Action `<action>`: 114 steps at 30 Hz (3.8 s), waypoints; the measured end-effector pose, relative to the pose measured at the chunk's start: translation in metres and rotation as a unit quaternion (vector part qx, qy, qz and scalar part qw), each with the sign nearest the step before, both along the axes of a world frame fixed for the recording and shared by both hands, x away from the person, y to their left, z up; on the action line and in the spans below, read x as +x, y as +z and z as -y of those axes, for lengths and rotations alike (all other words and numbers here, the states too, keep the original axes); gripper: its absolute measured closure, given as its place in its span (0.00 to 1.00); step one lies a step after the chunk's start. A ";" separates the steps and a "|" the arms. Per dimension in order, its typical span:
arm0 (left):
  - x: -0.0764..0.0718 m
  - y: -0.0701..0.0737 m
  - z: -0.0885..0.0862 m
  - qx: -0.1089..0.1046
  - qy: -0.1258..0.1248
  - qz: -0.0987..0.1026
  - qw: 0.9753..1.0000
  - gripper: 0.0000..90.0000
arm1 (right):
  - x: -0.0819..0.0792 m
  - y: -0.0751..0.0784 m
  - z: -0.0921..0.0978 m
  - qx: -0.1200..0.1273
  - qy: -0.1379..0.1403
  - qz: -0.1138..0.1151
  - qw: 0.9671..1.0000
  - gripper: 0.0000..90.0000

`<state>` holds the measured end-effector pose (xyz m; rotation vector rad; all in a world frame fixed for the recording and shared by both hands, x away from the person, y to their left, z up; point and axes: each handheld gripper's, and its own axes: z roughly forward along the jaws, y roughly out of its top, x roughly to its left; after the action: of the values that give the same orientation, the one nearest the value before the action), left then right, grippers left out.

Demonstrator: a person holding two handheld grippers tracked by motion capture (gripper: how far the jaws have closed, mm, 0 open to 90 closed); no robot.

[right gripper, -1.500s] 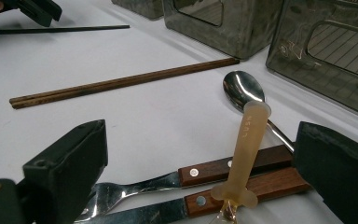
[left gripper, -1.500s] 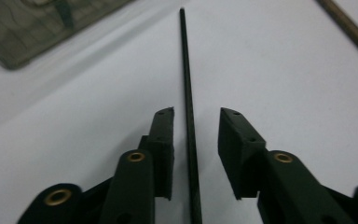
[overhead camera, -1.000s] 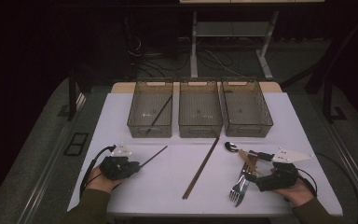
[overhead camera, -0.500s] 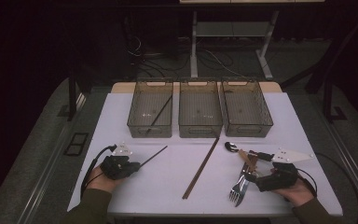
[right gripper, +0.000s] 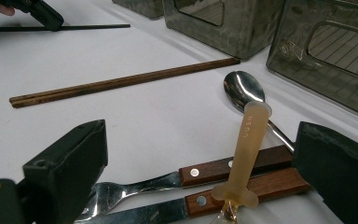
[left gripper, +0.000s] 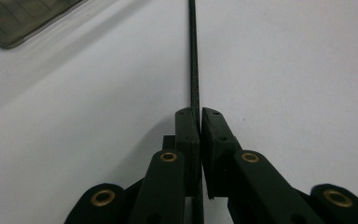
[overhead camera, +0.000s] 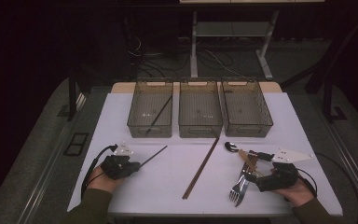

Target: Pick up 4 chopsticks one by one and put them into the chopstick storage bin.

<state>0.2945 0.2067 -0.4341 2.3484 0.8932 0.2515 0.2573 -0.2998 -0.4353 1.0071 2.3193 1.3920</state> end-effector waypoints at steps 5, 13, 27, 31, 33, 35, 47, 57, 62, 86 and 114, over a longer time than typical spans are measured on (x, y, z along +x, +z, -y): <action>-0.001 0.003 0.002 -0.005 -0.004 0.005 1.000 0.95 | 0.000 0.000 0.000 -0.001 0.000 0.000 1.000 0.04; -0.002 0.009 0.000 -0.024 -0.003 0.009 1.000 0.95 | 0.000 0.000 0.000 -0.001 0.000 0.000 1.000 0.04; -0.004 0.020 -0.008 -0.090 0.017 0.023 0.996 0.95 | 0.000 0.000 0.000 -0.001 0.000 -0.001 1.000 0.04; -0.004 0.022 -0.009 -0.099 0.020 0.027 0.995 0.95 | 0.000 0.000 0.000 -0.001 0.000 -0.001 1.000 0.04; -0.004 0.024 -0.009 -0.102 0.022 0.029 0.994 0.95 | 0.000 0.000 0.000 0.000 0.000 -0.001 1.000 0.04; -0.003 0.025 -0.009 -0.101 0.021 0.031 0.994 0.95 | 0.000 0.000 0.000 0.000 0.000 -0.001 1.000 0.04; -0.001 0.032 -0.009 -0.124 0.032 0.049 0.991 0.95 | 0.001 0.000 0.000 -0.001 -0.001 0.000 1.000 0.04; 0.003 0.038 -0.009 -0.142 0.040 0.065 0.987 0.95 | 0.001 -0.001 0.000 -0.002 -0.001 -0.001 1.000 0.04; 0.006 0.043 -0.010 -0.154 0.044 0.073 0.984 0.95 | 0.001 0.000 0.000 -0.001 -0.001 -0.001 1.000 0.04; 0.034 0.062 -0.004 -0.196 0.059 0.100 0.974 0.95 | 0.002 -0.001 0.001 0.001 -0.004 -0.002 1.000 0.04; 0.093 0.098 0.013 -0.232 0.065 0.131 0.962 0.95 | 0.002 -0.001 0.002 0.004 -0.004 -0.004 1.000 0.04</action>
<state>0.3873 0.1937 -0.3357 1.7796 0.8671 0.3550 0.2594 -0.3016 -0.4359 1.0252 2.3143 1.3969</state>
